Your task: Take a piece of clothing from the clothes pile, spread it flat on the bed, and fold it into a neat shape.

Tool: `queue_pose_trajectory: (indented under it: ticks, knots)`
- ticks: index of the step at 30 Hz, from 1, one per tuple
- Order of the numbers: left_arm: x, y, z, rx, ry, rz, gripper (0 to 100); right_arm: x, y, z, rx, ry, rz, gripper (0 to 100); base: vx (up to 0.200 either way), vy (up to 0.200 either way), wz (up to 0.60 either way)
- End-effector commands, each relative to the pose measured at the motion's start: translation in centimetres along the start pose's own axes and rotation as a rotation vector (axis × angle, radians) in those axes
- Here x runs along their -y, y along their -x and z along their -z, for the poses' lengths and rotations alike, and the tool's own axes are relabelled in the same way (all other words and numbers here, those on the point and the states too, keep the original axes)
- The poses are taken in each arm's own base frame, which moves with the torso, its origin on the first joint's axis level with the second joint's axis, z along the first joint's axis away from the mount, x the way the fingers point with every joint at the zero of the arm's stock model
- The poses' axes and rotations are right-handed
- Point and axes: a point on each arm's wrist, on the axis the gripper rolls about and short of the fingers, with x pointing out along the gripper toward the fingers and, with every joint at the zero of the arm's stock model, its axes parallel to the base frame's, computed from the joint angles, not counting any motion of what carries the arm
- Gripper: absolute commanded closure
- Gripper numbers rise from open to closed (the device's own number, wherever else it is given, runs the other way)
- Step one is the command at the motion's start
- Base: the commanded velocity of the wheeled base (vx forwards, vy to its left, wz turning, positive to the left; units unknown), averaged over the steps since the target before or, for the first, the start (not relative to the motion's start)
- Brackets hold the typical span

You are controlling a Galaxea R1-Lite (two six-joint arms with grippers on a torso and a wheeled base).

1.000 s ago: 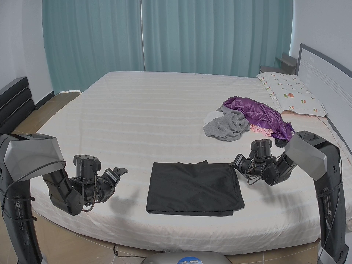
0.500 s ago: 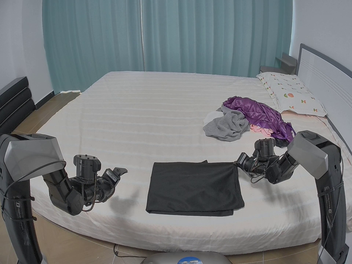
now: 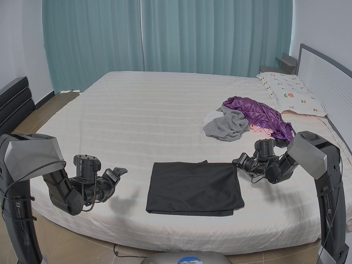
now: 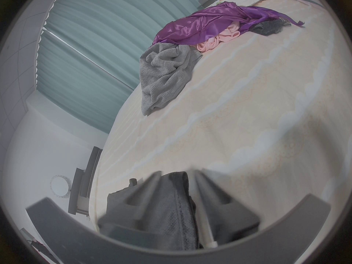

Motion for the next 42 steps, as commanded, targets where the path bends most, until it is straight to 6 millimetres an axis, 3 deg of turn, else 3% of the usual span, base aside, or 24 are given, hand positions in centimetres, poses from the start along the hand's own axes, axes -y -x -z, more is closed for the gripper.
queue_pose_trajectory:
  ticks: [1,8,18,29,33,42]
  knots:
    - [0.0,0.0,0.0,0.001,0.0,0.0,0,0.0,0.1,0.1,-0.004,0.0,0.001,0,0.0,0.0,0.0]
    - [0.0,0.0,0.0,0.001,0.0,0.0,0,-0.6,1.3,-0.3,0.006,-0.06,-0.006,0,0.0,0.0,0.0]
    - [0.2,-0.2,-0.1,0.004,0.001,0.009,0,-0.5,7.0,-1.5,0.034,-0.211,0.024,0,0.0,0.0,0.0]
    - [0.6,-0.4,-0.4,0.012,0.011,0.027,0,2.0,10.4,1.9,0.038,-0.237,0.05,0,0.0,0.0,0.0]
    - [0.6,-0.4,-0.3,0.009,0.009,0.024,0,2.0,10.4,2.1,0.045,-0.232,0.038,0,0.0,0.0,0.0]
    - [0.7,-0.4,-0.2,0.006,-0.002,0.025,0,2.1,10.2,2.0,0.046,-0.236,0.031,0,0.0,-0.2,0.0]
